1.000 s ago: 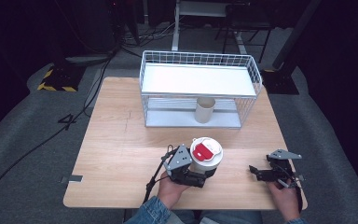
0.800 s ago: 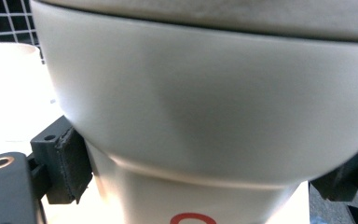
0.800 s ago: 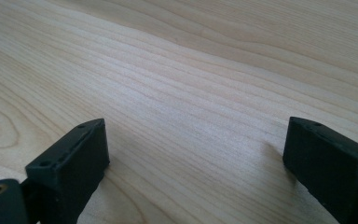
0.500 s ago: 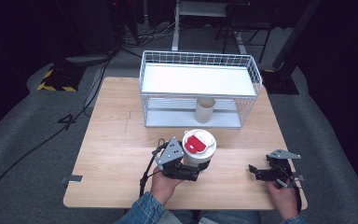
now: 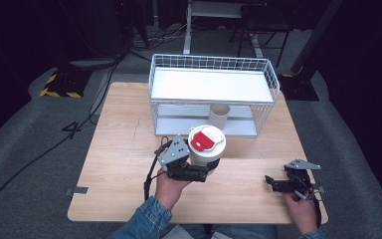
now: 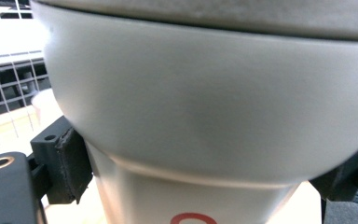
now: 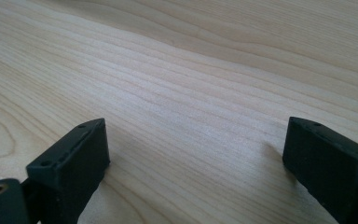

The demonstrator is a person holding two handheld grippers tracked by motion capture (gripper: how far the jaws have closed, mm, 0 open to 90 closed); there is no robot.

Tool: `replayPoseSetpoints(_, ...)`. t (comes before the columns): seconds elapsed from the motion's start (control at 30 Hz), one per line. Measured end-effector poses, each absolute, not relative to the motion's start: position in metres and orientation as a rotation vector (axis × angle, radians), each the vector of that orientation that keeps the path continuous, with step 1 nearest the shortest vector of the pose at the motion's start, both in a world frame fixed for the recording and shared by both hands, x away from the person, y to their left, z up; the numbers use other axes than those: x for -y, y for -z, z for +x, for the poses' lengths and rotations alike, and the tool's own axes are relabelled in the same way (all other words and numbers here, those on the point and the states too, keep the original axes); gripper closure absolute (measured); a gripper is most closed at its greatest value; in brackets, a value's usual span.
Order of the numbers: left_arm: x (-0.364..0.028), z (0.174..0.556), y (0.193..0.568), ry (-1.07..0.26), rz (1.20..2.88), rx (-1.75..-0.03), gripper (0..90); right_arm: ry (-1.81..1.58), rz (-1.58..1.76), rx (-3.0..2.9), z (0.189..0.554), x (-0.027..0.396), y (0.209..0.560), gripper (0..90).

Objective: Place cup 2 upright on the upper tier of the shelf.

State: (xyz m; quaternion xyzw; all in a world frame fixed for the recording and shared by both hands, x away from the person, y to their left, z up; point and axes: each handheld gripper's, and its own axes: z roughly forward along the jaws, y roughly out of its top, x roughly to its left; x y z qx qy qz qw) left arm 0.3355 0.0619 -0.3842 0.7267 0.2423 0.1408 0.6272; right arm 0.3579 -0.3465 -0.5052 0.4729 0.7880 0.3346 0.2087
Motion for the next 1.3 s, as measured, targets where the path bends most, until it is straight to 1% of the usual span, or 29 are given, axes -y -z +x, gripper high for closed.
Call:
replayPoseSetpoints(0.27,-0.067,0.348,0.364,-0.316,1.66,-0.567,11.3,-0.927,1.324,-2.188,0.358,0.346,0.505,7.2)
replayPoseSetpoints(1.0,-0.069,0.377,0.309,-0.389,1.645,-0.545,11.2,-0.925,1.333,-2.175,0.358,0.344,0.505,7.5)
replayPoseSetpoints(1.3,-0.072,0.393,0.281,-0.429,1.629,-0.543,11.3,-0.925,1.342,-2.171,0.358,0.342,0.505,7.5)
